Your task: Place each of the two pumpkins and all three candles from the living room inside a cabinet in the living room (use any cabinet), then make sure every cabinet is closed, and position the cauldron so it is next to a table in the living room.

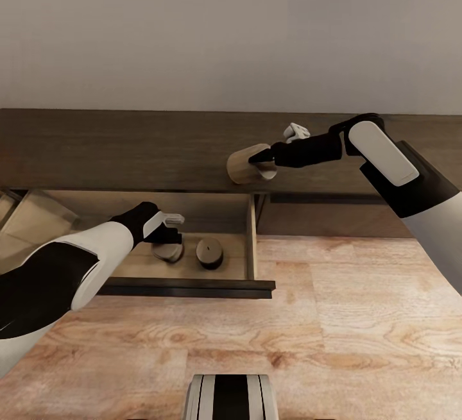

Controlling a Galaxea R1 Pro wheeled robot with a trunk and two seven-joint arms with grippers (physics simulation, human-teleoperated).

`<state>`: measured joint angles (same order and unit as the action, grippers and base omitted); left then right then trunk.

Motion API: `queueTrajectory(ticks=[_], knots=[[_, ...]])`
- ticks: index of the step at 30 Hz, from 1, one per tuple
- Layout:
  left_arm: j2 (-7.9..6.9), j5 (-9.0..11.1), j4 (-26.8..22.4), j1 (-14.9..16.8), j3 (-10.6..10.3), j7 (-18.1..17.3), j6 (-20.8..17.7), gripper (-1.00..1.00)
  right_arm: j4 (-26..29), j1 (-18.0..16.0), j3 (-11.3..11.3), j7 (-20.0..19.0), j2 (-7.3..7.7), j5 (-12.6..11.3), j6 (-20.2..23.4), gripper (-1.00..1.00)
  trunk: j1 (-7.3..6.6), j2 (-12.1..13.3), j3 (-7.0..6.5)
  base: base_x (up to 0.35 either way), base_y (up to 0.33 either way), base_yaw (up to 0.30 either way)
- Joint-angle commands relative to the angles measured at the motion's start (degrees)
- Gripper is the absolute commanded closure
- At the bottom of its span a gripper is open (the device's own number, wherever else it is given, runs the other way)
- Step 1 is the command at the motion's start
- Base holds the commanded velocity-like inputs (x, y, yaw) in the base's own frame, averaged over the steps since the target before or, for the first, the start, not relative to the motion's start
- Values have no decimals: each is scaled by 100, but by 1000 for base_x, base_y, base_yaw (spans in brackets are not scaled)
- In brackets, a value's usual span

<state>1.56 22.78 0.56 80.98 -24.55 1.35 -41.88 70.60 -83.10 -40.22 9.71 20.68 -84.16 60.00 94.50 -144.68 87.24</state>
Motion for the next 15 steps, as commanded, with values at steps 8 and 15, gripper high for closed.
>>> queueTrajectory(ticks=[8, 15], knots=[[3, 60, 6, 5, -41, 14, -13, -100, 7, -5, -12, 58, 6, -63, 0, 100, -1, -2, 4, 0, 0, 0], [3, 60, 6, 5, -41, 14, -13, -100, 7, -11, -12, 58, 6, -63, 0, 100, -9, 2, -62, 0, 0, 0]])
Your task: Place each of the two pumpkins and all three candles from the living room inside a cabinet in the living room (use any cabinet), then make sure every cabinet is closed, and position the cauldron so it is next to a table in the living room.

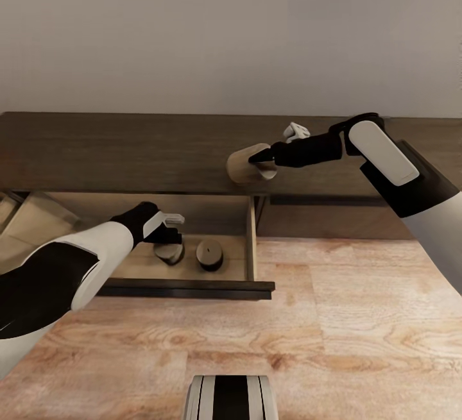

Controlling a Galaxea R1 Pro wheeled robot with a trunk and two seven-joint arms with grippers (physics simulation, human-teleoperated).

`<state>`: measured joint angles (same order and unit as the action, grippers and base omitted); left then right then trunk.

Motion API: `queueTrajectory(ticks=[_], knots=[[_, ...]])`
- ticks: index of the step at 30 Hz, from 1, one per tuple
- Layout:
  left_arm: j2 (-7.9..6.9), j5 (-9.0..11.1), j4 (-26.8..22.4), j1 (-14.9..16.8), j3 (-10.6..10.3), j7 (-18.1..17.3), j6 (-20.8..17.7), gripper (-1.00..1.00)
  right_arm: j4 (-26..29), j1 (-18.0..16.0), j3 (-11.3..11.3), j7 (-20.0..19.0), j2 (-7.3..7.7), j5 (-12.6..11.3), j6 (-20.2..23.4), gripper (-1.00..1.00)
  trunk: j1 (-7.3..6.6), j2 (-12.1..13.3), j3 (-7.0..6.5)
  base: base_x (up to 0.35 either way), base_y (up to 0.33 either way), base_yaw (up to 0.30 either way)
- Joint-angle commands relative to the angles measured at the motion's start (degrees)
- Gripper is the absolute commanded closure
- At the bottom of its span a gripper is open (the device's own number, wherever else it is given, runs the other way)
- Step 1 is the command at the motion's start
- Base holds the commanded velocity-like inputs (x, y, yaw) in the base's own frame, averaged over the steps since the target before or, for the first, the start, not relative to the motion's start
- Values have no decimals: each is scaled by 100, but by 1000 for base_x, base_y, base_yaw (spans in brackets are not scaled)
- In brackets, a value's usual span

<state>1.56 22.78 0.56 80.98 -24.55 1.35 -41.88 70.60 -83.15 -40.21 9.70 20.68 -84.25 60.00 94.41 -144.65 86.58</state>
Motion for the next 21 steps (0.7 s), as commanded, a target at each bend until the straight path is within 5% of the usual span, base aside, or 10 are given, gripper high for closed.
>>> queueTrajectory(ticks=[1, 12, 21], knots=[[3, 60, 6, 5, -41, 14, -13, -100, 6, -6, -13, 58, 6, -55, 0, 100, -3, 0, -19, 0, 0, 0], [10, 60, 2, 5, -45, -29, -69, -100, 6, -8, -13, 58, 6, -49, 0, 100, -16, 7, -129, 0, 0, 0], [11, 60, -14, 5, -50, -59, -571, -100, 6, -8, -13, 58, 6, -48, 0, 100, -18, 8, -151, 0, 0, 0]])
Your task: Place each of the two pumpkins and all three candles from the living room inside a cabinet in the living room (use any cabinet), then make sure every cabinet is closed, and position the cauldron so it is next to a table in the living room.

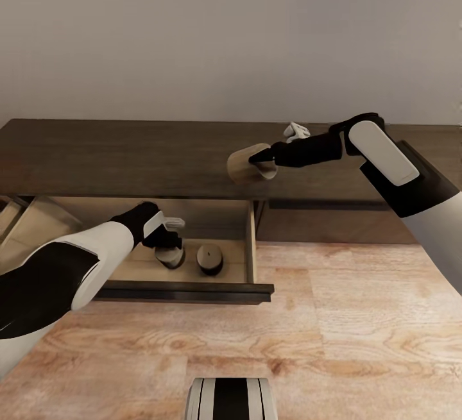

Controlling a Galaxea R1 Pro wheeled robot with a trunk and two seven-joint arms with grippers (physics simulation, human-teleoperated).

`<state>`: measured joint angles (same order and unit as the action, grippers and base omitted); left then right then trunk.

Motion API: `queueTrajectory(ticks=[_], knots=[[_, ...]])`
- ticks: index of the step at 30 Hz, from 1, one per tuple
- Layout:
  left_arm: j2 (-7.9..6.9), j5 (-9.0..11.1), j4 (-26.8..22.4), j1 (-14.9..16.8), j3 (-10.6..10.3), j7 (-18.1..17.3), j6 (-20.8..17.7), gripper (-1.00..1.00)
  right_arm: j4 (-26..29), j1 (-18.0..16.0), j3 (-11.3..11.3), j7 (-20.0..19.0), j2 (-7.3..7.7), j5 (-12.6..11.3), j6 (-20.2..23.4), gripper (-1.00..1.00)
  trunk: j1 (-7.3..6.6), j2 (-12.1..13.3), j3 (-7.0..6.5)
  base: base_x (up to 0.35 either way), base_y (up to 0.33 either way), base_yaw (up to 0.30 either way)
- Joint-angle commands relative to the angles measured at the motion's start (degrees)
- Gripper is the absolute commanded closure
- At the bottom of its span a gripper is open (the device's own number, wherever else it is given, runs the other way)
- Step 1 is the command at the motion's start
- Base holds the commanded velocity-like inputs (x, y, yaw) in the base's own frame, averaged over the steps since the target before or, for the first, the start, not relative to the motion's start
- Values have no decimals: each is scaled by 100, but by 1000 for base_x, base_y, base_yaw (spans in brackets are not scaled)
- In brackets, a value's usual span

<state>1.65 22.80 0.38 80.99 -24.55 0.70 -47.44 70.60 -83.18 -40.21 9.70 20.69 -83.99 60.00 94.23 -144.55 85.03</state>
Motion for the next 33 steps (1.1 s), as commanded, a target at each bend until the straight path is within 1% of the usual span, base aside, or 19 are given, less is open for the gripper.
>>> queueTrajectory(ticks=[1, 4, 11, 16, 20, 23, 27, 33], knots=[[2, 58, 4, 5, -50, 4, -19, -100, 7, -6, -13, 58, 6, -73, 0, 100, -3, 0, -18, 0, 0, 0], [2, 58, -1, 5, -50, -11, -33, -100, 7, -6, -13, 61, 2, -73, 0, 100, -10, 4, -85, 0, 0, 0], [2, 58, -11, 5, -47, -12, -37, -100, 7, -6, -13, 66, -3, -73, 0, 100, -10, 4, -85, 0, 0, 0], [2, 58, 8, 5, -46, -23, -72, -100, 1, -6, -13, 67, -3, -73, 0, 100, -23, 11, -196, 0, 0, 0], [3, 58, -5, 5, -48, 8, -353, -100, -2, -5, -13, 67, -3, -73, 0, 100, -34, 16, -284, 0, 0, 0], [2, 58, -9, 5, -49, 12, -423, -100, -2, -5, -13, 67, -3, -68, 0, 100, -41, 20, -351, 0, 0, 0], [2, 58, -15, 5, -42, -13, -463, -100, -10, -5, -13, 67, -3, -65, 0, 100, -41, 20, -351, -17, 0, 0], [2, 58, -12, 5, -41, -17, -468, -100, -17, -6, -13, 67, -3, -64, 0, 100, -41, 20, -351, -134, 0, 0]])
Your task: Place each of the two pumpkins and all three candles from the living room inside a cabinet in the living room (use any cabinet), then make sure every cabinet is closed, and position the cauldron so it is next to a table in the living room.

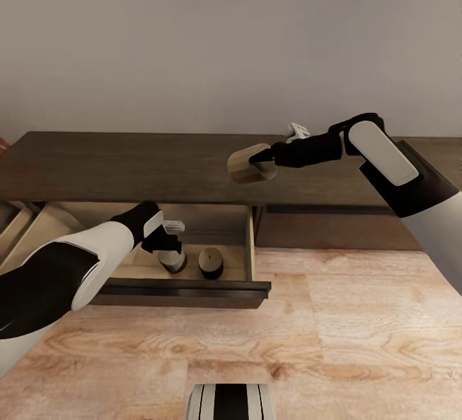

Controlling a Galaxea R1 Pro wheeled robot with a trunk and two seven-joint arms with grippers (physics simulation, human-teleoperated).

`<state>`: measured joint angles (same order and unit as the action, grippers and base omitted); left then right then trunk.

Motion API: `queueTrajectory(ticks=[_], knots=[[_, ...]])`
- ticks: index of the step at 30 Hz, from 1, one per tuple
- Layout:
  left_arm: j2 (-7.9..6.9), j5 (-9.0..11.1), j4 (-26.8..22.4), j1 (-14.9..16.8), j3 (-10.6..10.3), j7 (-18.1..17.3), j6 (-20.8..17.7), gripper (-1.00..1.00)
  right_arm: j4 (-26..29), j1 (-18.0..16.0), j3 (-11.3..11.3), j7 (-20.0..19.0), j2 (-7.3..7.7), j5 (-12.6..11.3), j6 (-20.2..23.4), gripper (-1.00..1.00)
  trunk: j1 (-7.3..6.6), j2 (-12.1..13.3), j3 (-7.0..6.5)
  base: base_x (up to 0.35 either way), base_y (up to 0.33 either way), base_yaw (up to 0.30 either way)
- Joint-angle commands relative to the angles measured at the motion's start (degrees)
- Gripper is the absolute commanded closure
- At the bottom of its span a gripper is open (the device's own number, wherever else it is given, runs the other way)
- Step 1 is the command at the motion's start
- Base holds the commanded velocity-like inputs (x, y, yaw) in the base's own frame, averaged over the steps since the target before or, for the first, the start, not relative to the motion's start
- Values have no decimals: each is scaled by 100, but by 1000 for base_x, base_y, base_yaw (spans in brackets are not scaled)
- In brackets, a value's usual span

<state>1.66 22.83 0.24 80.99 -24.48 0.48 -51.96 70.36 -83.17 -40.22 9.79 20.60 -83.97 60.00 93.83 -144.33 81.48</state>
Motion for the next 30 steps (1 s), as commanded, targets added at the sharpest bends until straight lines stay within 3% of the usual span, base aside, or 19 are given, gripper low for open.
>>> queueTrajectory(ticks=[1, 16, 30], knots=[[5, 55, 2, 4, -48, 5, -16, -100, 6, -5, -12, 58, 6, -67, 0, 100, -2, -2, 4, -32, 0, 0], [59, 55, 20, 4, -50, 13, -16, -100, -11, -6, -12, 57, 2, -50, 0, 100, -2, -2, 4, -4, 0, 0], [88, 55, 35, 4, -48, -10, -41, -100, -46, -7, -21, 56, -3, -50, 0, 100, -38, 17, -306, 0, 0, 0]])
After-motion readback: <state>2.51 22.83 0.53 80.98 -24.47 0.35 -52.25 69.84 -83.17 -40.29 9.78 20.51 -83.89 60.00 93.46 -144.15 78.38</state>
